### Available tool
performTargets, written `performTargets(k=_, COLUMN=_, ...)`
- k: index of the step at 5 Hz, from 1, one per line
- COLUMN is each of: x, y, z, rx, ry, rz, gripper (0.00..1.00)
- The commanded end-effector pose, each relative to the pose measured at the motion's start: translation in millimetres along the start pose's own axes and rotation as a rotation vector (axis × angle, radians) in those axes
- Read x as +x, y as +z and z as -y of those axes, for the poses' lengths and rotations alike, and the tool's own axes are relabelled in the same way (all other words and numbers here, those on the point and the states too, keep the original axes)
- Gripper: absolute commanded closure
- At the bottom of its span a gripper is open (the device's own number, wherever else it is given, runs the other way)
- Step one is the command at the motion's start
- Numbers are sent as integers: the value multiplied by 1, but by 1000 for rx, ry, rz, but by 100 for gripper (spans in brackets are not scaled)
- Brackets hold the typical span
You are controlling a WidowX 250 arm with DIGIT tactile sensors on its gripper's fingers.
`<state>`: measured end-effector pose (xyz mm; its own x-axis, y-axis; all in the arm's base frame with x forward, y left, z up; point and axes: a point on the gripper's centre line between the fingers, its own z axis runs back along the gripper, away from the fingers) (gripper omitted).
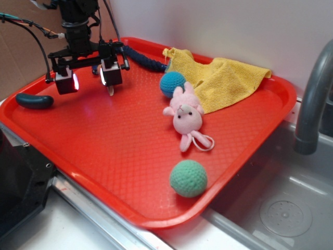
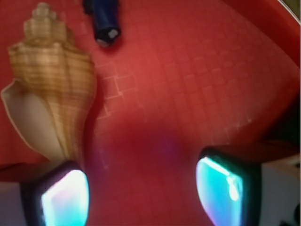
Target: Grab the shell.
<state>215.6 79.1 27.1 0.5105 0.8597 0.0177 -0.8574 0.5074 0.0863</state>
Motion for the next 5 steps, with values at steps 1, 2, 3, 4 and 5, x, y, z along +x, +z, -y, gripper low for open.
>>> performTargets(k=1, x=2, y=21, z=-1, rx=-20, ry=-80, rz=122, gripper=0)
performTargets(k=2, x=-10, y=51, z=0, rx=-101, ry=-141, rz=186, gripper=0)
performTargets(k=3, x=-18, y=84, z=4, rx=-193, ry=-256, rz=247, gripper=0)
performTargets(k=4, x=-1, y=68, z=9, rx=-216, ry=-275, rz=227, gripper=0)
performTargets(k=5, x=11, y=58, z=13, rx=-202, ry=-318, rz=243, gripper=0)
